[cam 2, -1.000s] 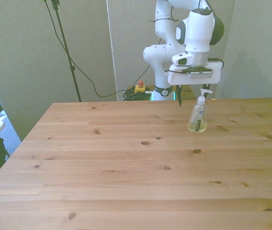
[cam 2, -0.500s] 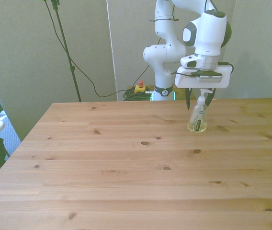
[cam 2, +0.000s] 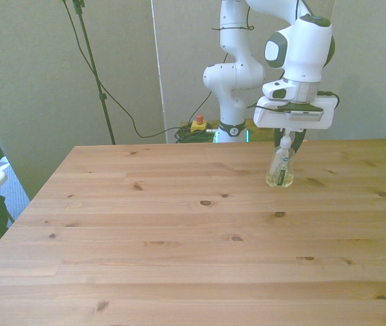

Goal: Knock down the sanitizer

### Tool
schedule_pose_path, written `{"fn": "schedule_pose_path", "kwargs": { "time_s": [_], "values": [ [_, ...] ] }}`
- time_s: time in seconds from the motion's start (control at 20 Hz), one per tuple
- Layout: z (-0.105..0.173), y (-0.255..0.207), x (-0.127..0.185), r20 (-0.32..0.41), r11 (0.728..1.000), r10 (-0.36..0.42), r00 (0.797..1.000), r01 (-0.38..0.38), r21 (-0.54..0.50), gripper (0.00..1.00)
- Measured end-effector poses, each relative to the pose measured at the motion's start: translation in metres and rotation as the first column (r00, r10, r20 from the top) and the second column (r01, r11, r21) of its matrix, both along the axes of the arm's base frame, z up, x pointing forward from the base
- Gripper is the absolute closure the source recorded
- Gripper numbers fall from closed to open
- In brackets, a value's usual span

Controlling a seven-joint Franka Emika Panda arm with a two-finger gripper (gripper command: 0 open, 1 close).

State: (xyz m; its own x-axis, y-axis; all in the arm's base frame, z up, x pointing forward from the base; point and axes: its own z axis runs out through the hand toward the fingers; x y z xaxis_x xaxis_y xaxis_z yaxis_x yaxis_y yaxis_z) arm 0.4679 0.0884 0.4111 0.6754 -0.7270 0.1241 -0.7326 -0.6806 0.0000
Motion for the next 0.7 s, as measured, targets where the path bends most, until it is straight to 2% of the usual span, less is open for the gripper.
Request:
{"fn": "schedule_pose_path", "kwargs": {
  "time_s": [0.3,0.7],
  "values": [
    [0.004,-0.002,0.018,0.015,1.000,-0.030,0.999,0.030,-0.002,1.00],
    [0.008,-0.018,0.060,0.034,0.996,-0.088,0.996,0.087,0.017,1.00]
  ]
}}
